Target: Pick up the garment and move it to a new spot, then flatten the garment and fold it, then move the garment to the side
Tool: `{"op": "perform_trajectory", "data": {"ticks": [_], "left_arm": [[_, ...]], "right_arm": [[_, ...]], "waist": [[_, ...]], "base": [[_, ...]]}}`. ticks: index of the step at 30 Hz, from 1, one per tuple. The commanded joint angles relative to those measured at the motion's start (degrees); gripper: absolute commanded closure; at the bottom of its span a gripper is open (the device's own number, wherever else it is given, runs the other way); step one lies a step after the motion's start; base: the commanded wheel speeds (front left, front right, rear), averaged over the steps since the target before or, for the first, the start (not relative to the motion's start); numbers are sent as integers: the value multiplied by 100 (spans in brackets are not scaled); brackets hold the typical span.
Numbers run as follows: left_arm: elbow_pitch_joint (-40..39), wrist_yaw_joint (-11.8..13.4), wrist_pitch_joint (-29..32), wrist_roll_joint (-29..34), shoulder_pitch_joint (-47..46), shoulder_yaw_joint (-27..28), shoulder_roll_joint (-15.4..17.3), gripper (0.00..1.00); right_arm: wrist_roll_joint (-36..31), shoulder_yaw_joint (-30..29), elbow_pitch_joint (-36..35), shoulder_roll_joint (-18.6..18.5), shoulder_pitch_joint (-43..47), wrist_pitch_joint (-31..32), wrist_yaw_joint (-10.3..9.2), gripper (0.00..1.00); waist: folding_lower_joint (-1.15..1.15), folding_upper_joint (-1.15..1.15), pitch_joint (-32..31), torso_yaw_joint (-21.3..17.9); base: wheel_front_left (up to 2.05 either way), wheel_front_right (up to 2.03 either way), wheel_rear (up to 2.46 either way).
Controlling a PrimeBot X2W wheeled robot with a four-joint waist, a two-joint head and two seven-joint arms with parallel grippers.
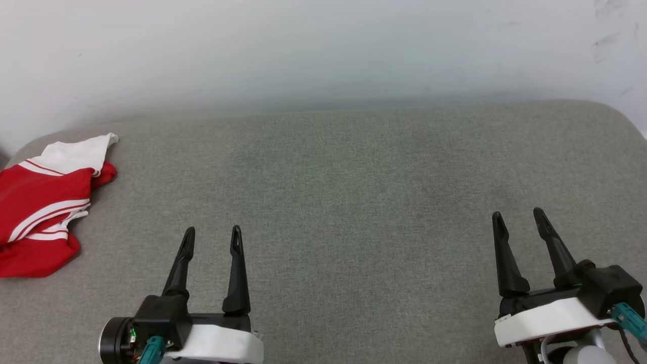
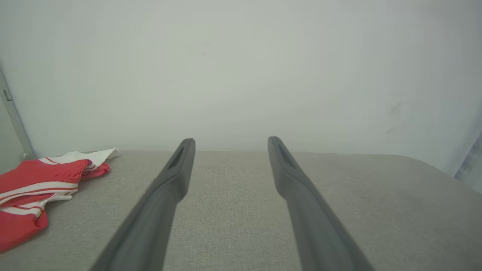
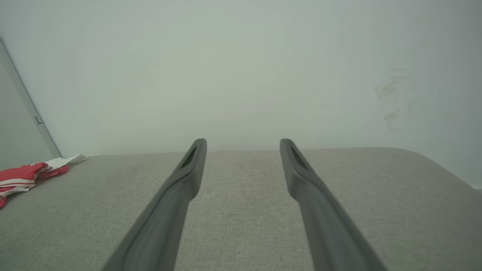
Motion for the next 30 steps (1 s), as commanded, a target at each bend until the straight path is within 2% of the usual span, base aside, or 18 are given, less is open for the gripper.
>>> {"op": "perform_trajectory", "data": {"ticks": [1, 2, 12, 18, 24, 30], "left_arm": [[-11, -251, -59, 184, 91, 161, -106, 0], [-11, -251, -59, 184, 91, 161, -106, 0], [201, -1411, -174, 606, 396, 925, -752, 0], [344, -1953, -239, 889, 480, 1374, -1027, 0], [610, -2291, -277, 1010, 458, 1724, -1137, 0], [717, -2473, -271, 930, 361, 1835, -1162, 0]], "right_arm": [[-51, 10, 20, -4, 39, -60, -2, 0], [-51, 10, 20, -4, 39, -60, -2, 0], [-308, 32, 83, -3, 25, -162, -2, 0], [-501, 38, 66, -3, 17, -224, -2, 0], [-404, 71, 143, -3, 18, -263, -2, 0], [-315, 127, 188, -3, 6, -263, -2, 0]], "waist": [[0, 0, 14, -4], [0, 0, 14, -4], [0, 0, 69, -11], [0, 0, 93, -17], [0, 0, 119, -32], [0, 0, 129, -30]], "base": [[0, 0, 0], [0, 0, 0], [0, 0, 0], [0, 0, 0], [0, 0, 0], [0, 0, 0]]}}
